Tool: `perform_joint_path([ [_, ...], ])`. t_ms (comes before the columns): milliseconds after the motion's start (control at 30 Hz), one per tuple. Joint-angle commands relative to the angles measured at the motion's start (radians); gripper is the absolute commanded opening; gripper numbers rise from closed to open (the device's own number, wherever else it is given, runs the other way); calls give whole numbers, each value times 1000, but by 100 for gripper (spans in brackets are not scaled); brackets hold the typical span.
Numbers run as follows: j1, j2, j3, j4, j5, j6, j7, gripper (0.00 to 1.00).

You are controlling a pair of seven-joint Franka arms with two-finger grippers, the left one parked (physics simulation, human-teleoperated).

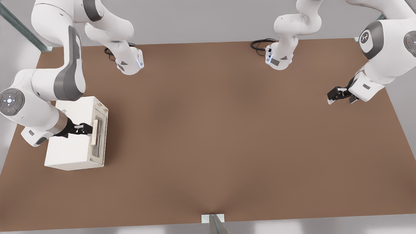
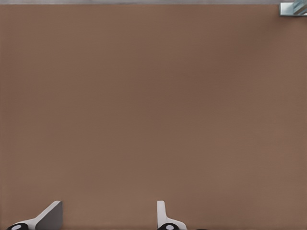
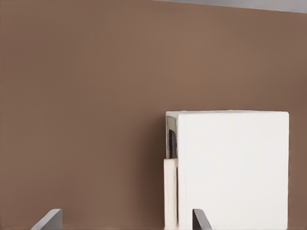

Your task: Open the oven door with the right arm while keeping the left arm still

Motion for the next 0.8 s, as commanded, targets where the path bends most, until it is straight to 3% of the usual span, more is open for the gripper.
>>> perform_joint_path([
  [0,1,-1,0,4,22,-29,5,100],
  [100,21,19,5,1,4,-26,16,100],
  [200,159,57,8,-88,-310,-8,168,99],
  [267,173,59,15,-136,-403,20,281,49],
  [300,175,56,25,-180,-436,49,364,36],
  [367,173,51,60,-225,-524,55,456,18],
  [467,169,50,60,-262,-554,61,461,4],
  [500,169,53,60,-263,-571,52,461,0],
  [767,136,-28,78,-481,-596,186,621,0],
])
